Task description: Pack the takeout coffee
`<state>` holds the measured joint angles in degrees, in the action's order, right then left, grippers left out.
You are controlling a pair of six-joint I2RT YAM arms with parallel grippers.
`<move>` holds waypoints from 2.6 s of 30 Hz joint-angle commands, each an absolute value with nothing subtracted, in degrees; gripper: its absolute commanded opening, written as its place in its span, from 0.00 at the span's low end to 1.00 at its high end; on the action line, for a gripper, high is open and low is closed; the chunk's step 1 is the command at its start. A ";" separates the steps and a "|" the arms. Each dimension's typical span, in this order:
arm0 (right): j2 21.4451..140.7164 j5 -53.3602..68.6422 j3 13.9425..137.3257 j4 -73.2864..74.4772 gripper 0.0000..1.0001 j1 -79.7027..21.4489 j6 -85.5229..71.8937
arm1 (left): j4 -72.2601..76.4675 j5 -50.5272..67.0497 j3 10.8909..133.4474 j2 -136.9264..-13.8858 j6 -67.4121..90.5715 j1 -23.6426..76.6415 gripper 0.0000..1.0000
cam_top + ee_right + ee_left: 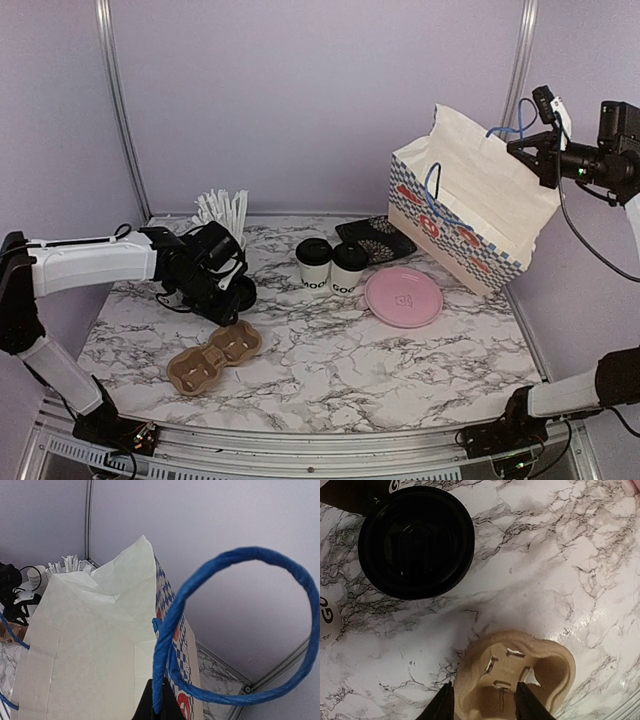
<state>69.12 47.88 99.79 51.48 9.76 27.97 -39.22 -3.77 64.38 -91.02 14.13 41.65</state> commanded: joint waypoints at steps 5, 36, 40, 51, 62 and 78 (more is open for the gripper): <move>69.46 49.87 100.37 50.72 0.00 9.34 29.07 | -42.49 4.88 55.70 -81.34 11.34 41.74 0.55; 69.50 52.39 97.57 48.78 0.00 9.32 27.58 | -49.90 -3.39 59.01 -89.68 13.56 47.38 0.39; 69.41 52.45 97.23 48.74 0.00 9.32 27.50 | -49.96 -3.78 59.61 -89.24 14.24 47.55 0.40; 69.50 52.71 96.72 47.99 0.00 9.32 27.16 | -49.93 -3.88 59.68 -89.82 14.27 47.72 0.45; 69.34 52.86 96.00 47.69 0.00 9.32 26.95 | -49.83 -4.40 59.38 -92.09 14.84 47.72 0.40; 68.36 55.45 94.00 48.17 0.00 8.98 26.95 | -52.46 -2.94 62.56 -88.74 15.32 47.86 0.25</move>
